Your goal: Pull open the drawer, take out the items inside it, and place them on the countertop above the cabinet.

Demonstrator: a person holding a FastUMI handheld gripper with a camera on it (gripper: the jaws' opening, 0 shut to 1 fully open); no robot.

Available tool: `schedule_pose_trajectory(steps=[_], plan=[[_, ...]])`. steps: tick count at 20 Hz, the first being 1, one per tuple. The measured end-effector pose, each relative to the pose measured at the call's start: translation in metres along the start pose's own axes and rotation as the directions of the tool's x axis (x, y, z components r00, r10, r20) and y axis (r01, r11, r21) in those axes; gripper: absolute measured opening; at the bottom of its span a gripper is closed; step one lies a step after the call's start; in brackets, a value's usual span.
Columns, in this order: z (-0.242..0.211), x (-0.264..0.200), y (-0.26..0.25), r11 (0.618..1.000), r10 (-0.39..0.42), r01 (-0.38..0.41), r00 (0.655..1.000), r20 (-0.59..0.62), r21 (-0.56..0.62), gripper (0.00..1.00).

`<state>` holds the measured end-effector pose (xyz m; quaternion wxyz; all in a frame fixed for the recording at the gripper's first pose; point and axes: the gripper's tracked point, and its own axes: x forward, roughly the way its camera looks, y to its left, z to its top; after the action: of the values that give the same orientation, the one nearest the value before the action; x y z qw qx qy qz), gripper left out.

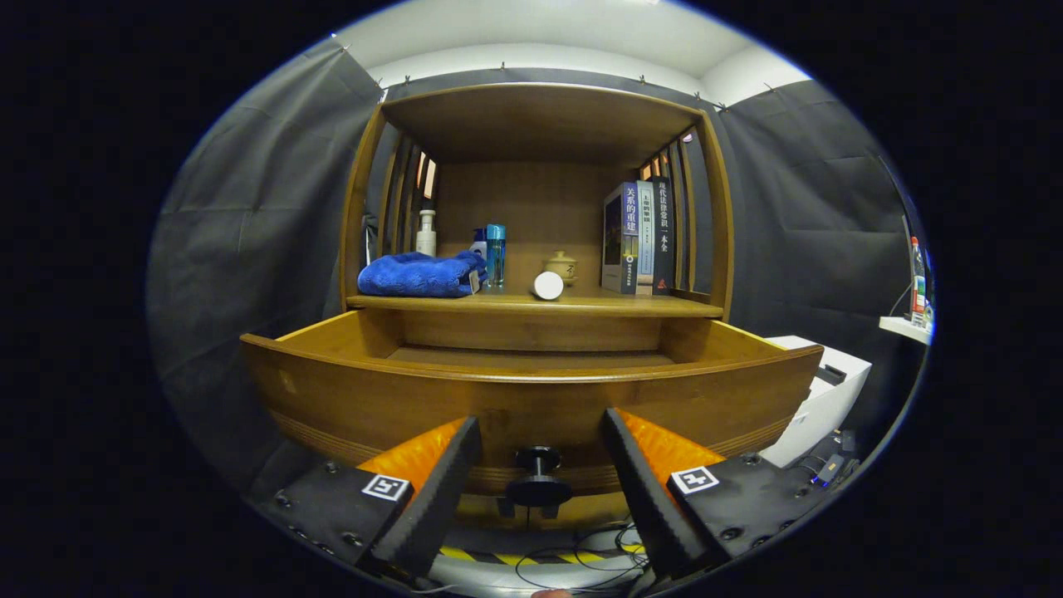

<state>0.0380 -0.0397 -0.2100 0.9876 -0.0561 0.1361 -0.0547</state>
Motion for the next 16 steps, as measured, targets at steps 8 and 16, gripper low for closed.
schedule_pose_trajectory(steps=[8,16], plan=[[0.017,0.061,0.001,1.0,-0.003,0.003,1.0,0.0,-0.008,0.98],[0.027,0.117,0.003,1.0,-0.018,0.018,1.0,0.017,0.001,0.98]])
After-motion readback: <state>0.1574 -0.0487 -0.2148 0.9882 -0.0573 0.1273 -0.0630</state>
